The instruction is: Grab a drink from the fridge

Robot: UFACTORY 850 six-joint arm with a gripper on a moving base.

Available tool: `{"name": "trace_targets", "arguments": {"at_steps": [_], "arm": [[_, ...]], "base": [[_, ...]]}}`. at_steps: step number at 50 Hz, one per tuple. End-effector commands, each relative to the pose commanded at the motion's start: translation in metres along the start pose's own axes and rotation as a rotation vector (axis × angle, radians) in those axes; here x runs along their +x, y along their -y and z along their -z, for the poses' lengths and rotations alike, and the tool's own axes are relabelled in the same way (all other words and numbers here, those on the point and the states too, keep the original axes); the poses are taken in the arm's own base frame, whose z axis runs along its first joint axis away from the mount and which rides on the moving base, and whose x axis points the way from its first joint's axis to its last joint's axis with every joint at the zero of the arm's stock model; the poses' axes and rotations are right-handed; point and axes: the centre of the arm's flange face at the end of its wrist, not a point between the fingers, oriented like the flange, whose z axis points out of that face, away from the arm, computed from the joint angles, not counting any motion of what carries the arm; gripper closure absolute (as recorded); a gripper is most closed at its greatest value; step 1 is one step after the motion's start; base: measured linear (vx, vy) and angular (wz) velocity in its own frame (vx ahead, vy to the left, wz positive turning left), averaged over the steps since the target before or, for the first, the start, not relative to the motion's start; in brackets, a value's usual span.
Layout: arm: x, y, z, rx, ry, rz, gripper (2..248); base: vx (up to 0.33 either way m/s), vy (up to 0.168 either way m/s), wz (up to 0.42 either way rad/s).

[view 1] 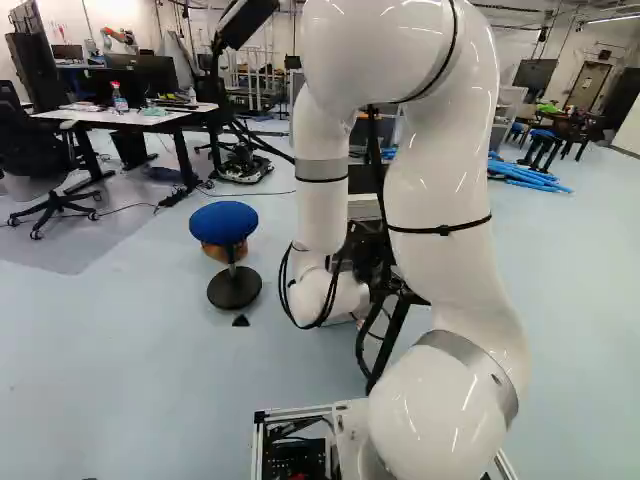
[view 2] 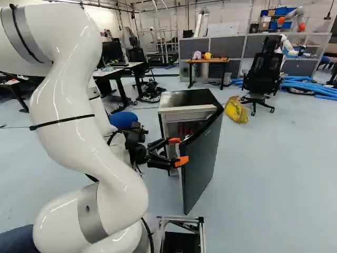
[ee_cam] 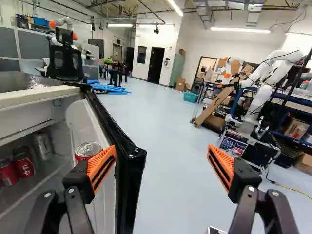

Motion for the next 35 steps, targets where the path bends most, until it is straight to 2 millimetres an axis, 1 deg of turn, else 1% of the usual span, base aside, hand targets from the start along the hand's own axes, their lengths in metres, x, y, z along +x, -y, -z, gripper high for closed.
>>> {"name": "trace_targets", "arguments": {"at_steps": [24,35], "arm": [[-0.003,-0.0021,-0.0015,-0.047,0.043,-0.009,3],[-0.0008,0.0027,-0.0059,-0.072,0.051,-0.026,3]], "base": [[0.0,0.0,0.0],[0.0,0.0,0.0]]}}
